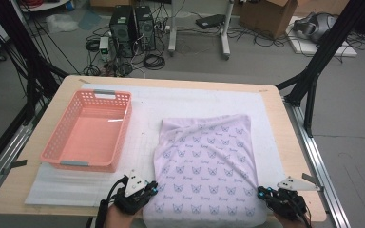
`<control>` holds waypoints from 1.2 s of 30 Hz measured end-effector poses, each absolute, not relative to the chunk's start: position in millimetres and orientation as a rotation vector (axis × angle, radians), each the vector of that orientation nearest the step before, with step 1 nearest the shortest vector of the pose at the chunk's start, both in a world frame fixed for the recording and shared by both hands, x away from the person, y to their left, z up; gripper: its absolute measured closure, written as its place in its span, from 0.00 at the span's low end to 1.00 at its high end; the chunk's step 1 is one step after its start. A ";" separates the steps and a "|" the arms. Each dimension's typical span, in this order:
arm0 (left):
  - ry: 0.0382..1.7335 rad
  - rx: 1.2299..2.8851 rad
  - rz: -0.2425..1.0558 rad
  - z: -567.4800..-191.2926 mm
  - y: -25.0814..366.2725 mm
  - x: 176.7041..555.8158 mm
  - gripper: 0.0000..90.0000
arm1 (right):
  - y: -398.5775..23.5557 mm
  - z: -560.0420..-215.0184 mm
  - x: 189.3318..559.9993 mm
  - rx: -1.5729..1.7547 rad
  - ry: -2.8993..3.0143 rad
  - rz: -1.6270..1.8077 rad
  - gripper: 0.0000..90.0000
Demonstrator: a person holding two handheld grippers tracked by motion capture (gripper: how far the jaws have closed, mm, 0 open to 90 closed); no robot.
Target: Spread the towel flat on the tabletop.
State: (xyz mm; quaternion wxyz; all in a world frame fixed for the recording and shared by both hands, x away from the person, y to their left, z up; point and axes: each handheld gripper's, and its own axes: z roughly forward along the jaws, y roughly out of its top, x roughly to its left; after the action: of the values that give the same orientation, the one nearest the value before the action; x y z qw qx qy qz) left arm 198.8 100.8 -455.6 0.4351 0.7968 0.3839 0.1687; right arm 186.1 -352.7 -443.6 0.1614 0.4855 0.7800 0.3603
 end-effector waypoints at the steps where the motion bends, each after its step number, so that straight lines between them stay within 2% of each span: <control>1: 0.951 1.988 0.412 -455.2 103.3 194.5 0.95 | -352.7 -443.6 186.1 1.386 2.227 1.029 0.95; 7: 0.901 1.966 0.361 -455.4 110.7 171.8 0.91 | -354.4 -439.8 170.0 1.381 2.270 1.007 0.95; 8: 0.898 1.951 0.371 -454.9 110.2 172.5 0.76 | -354.3 -438.6 169.3 1.386 2.267 1.033 0.81; 9: 0.893 1.936 0.381 -454.0 110.3 174.3 0.76 | -354.3 -438.6 169.3 1.386 2.267 1.033 0.81; 10: 0.891 1.919 0.397 -453.2 110.5 176.7 0.70 | -354.3 -439.0 172.3 1.376 2.216 1.065 0.68; 12: 0.912 1.887 0.400 -452.2 111.1 183.8 0.63 | -353.6 -439.8 178.7 1.377 2.177 1.084 0.66; 16: 0.952 1.854 0.391 -454.0 113.8 195.6 0.57 | -348.3 -443.2 195.2 1.393 2.130 1.061 0.69; 21: 0.983 1.810 0.361 -453.7 119.9 209.2 0.55 | -343.4 -448.3 205.7 1.381 2.150 1.023 0.74; 23: 0.990 1.809 0.359 -453.6 121.1 214.8 0.55 | -343.6 -446.6 208.6 1.376 2.181 1.024 0.93; 24: 0.994 1.807 0.351 -453.5 121.2 217.8 0.55 | -343.6 -446.6 208.6 1.376 2.181 1.024 0.93; 25: 0.993 1.806 0.347 -453.2 121.0 220.7 0.54 | -344.6 -443.6 207.1 1.385 2.214 1.004 0.97; 30: 0.983 1.816 0.337 -450.3 118.8 235.6 0.54 | -360.0 -438.4 191.5 1.421 2.238 0.943 0.97; 31: 0.982 1.822 0.333 -450.7 117.6 238.5 0.54 | -365.6 -438.3 189.3 1.436 2.243 0.959 0.96; 32: 0.987 1.837 0.321 -451.0 116.0 241.4 0.54 | -371.7 -439.0 189.0 1.445 2.242 0.987 0.82; 33: 0.999 1.854 0.308 -451.4 113.8 243.9 0.54 | -371.7 -439.0 189.0 1.445 2.242 0.987 0.82; 36: 1.020 1.921 0.249 -453.7 109.1 251.2 0.54 | -373.6 -438.7 196.9 1.463 2.185 1.035 0.71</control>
State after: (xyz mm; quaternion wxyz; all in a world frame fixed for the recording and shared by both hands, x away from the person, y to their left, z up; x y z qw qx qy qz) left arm 251.2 109.1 -453.7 0.4585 0.7799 0.4140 0.1009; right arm 196.9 -373.6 -438.7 0.1571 0.5111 0.7637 0.3618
